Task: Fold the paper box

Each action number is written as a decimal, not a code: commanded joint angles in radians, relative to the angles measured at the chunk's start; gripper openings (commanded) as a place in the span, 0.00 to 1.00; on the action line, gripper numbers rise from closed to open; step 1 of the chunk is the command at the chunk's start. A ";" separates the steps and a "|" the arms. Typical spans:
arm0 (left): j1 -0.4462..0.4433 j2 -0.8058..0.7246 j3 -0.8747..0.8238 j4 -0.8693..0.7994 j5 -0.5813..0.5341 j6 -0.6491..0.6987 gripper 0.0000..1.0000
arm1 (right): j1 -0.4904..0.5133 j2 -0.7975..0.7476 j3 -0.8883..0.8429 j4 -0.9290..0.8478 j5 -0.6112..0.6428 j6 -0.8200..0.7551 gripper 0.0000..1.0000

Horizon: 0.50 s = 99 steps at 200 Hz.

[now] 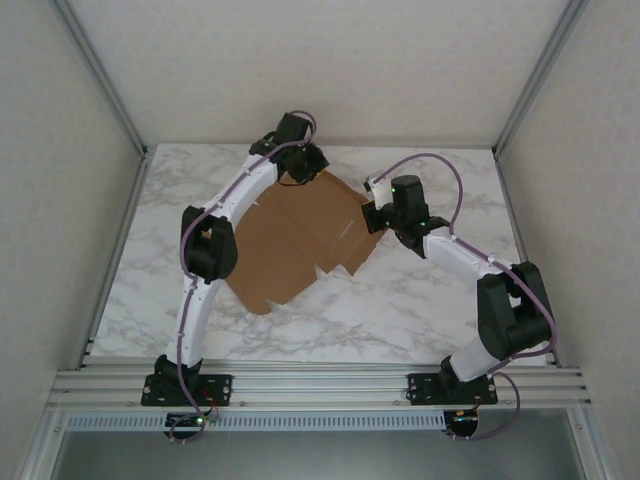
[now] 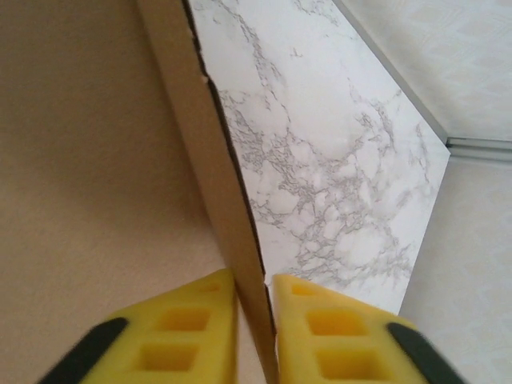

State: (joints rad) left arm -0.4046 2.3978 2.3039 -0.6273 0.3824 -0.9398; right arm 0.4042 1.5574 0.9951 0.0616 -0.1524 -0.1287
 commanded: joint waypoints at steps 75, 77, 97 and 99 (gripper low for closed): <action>0.030 -0.009 0.014 0.014 0.000 -0.037 0.00 | 0.004 -0.058 0.044 -0.045 -0.075 0.100 0.45; 0.030 -0.010 0.012 0.016 0.001 -0.037 0.00 | 0.003 -0.061 0.044 -0.042 -0.080 0.109 0.48; 0.032 -0.037 -0.029 0.052 0.014 -0.049 0.00 | 0.003 -0.100 0.045 -0.030 -0.111 0.204 0.60; 0.032 -0.041 -0.035 0.058 0.018 -0.051 0.00 | 0.003 -0.103 0.044 -0.028 -0.117 0.210 0.61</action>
State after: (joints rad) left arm -0.3828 2.3974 2.3020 -0.6178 0.3931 -0.9665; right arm 0.4065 1.5333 1.0134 0.0170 -0.2001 -0.0444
